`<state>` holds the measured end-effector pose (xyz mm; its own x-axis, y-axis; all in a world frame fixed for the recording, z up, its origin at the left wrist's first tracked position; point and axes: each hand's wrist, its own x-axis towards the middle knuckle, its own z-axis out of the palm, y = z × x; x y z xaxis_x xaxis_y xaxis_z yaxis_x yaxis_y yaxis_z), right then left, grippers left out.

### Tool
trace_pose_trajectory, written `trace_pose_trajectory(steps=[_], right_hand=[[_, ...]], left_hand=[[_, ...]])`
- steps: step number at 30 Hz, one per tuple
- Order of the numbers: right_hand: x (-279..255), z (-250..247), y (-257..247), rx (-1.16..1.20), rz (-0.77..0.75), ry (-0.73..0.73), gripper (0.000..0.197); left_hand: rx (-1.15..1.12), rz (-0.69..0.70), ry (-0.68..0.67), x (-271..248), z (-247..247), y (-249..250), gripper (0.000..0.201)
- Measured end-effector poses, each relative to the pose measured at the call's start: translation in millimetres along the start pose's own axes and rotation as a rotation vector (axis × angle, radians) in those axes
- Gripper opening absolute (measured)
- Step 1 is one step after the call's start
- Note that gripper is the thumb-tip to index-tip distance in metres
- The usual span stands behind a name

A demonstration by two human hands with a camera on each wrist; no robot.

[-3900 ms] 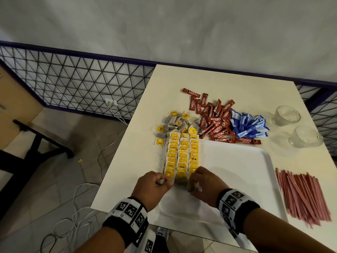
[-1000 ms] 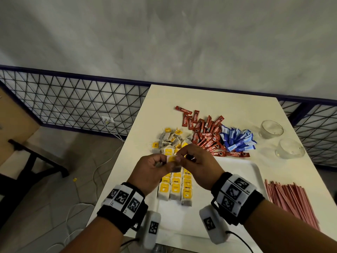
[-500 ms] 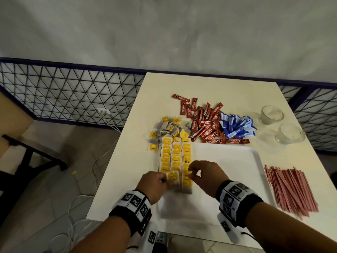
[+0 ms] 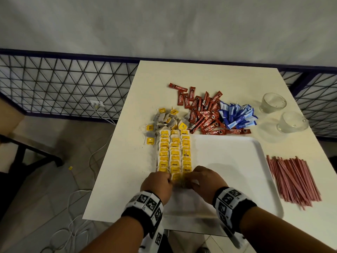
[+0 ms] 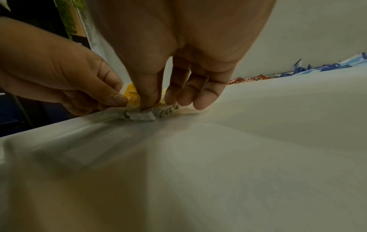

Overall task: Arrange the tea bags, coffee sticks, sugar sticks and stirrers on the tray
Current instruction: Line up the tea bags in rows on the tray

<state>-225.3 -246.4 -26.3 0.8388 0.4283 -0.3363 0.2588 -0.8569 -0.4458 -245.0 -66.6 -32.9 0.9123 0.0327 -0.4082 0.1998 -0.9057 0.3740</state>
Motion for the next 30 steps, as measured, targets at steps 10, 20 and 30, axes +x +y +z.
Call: trace_pose_trajectory(steps=[10,20,30], right_hand=[[-2,2,1,0.016,0.004,0.018,0.027],[-1,-11,-4,0.107,-0.023,0.14,0.027],[3,-61,-49,0.19,-0.397,0.21,0.026]], left_hand=[[-0.188,-0.073,0.097,-11,-4,7,0.021],[-0.34,0.063,0.194,-8,-12,6,0.029],[-1.957,-0.391,-0.111,-16,-59,17,0.05]])
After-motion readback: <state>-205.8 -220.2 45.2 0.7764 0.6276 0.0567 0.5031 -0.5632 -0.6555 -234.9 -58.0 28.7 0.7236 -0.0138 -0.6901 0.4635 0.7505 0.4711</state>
